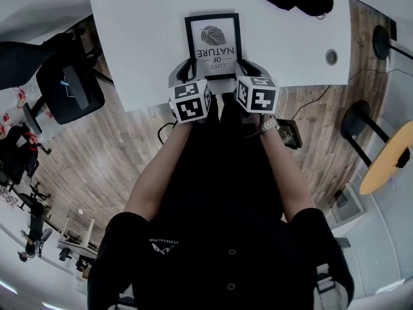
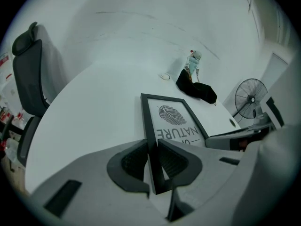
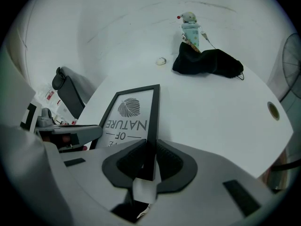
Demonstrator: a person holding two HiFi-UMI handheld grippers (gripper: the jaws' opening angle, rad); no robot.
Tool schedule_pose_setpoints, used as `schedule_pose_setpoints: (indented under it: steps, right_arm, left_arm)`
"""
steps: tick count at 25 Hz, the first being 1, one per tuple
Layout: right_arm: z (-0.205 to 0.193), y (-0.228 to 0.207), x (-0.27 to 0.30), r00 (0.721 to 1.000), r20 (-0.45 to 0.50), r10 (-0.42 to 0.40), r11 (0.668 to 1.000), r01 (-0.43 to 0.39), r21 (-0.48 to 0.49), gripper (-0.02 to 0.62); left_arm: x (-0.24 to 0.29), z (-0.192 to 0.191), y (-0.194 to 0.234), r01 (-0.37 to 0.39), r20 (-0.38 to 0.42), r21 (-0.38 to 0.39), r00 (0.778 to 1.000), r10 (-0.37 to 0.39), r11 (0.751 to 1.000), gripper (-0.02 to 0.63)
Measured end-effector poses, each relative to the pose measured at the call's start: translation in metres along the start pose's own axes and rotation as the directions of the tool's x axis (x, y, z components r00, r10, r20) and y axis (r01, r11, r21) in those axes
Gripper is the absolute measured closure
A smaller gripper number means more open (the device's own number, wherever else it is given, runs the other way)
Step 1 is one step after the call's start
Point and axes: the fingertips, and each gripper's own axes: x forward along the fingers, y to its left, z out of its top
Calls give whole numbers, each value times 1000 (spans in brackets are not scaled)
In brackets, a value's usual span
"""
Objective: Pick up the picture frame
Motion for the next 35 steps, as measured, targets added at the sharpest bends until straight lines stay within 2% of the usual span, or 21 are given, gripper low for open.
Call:
schedule_pose_setpoints:
  steps: [7,21,35]
  right_arm:
    - [-7,-14,-21,999,41,2,1000,-2,9,529]
    - [-28,-26,-79,993,100,67,995,-58,-82,529]
    - [-36,-35,-140,972,202,120,982,-86,-169,529]
  left_arm:
    - [-12,-3,-22,7,40,8,999,-7,1000,534]
    - [-65,-28,-66,-48,147,-54,988,55,997,533]
    - [-119,-35,-107,-93,292,-76,950,111,993,534]
